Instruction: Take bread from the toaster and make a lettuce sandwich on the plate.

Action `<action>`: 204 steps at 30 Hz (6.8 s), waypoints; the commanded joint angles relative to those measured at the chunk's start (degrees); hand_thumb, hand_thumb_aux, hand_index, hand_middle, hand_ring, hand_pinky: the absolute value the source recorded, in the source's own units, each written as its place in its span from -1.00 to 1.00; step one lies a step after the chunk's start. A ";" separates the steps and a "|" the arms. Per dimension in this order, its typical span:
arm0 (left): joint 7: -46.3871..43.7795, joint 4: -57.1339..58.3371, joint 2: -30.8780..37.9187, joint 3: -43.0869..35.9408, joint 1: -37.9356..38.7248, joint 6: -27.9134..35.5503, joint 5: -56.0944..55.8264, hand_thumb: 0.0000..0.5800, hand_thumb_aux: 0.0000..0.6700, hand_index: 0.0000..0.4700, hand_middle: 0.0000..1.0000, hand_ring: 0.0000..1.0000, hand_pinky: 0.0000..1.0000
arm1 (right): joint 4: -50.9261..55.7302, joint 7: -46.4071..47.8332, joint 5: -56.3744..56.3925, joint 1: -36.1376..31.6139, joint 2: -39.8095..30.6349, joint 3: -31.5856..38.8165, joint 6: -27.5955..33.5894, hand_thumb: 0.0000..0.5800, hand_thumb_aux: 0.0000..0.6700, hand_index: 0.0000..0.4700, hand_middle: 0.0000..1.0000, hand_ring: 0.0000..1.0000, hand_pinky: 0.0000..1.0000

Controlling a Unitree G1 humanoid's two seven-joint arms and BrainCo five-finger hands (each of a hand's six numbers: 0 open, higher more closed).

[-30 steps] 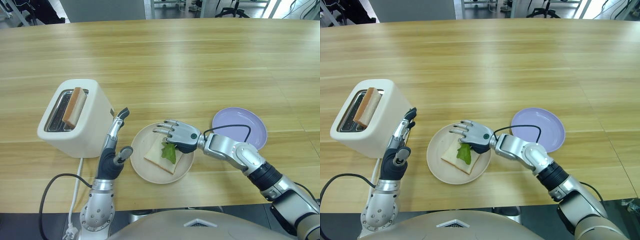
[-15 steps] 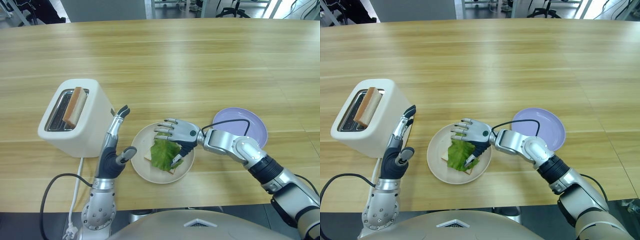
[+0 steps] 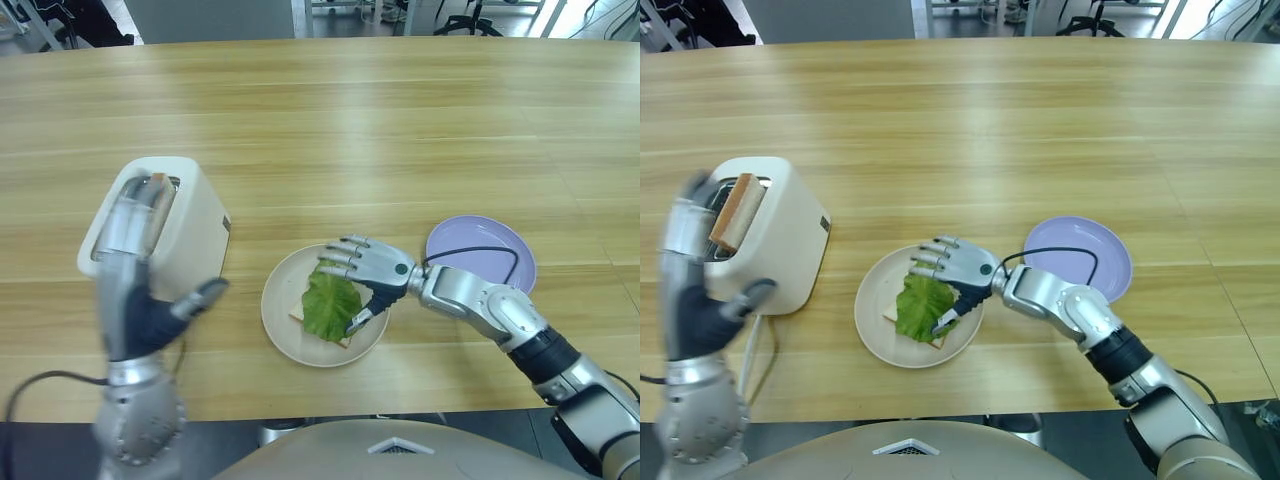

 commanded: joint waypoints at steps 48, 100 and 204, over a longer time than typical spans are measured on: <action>-12.90 29.93 22.44 -7.07 -25.44 17.93 1.57 1.00 1.00 0.96 1.00 1.00 1.00 | -31.37 16.25 85.47 48.73 14.91 -12.46 12.32 -1.00 -1.00 -1.00 -1.00 -1.00 -1.00; -6.83 30.41 -3.40 -40.55 -4.84 17.60 -18.40 1.00 1.00 0.96 1.00 1.00 1.00 | -3.33 4.39 -19.08 19.05 1.39 -6.06 -11.74 -1.00 -1.00 -1.00 -1.00 -1.00 -1.00; -17.07 73.44 17.89 -47.70 -50.59 -5.51 12.62 1.00 1.00 0.96 1.00 1.00 1.00 | 29.60 -5.36 -1.06 -10.76 5.63 3.57 0.38 1.00 1.00 0.96 1.00 1.00 1.00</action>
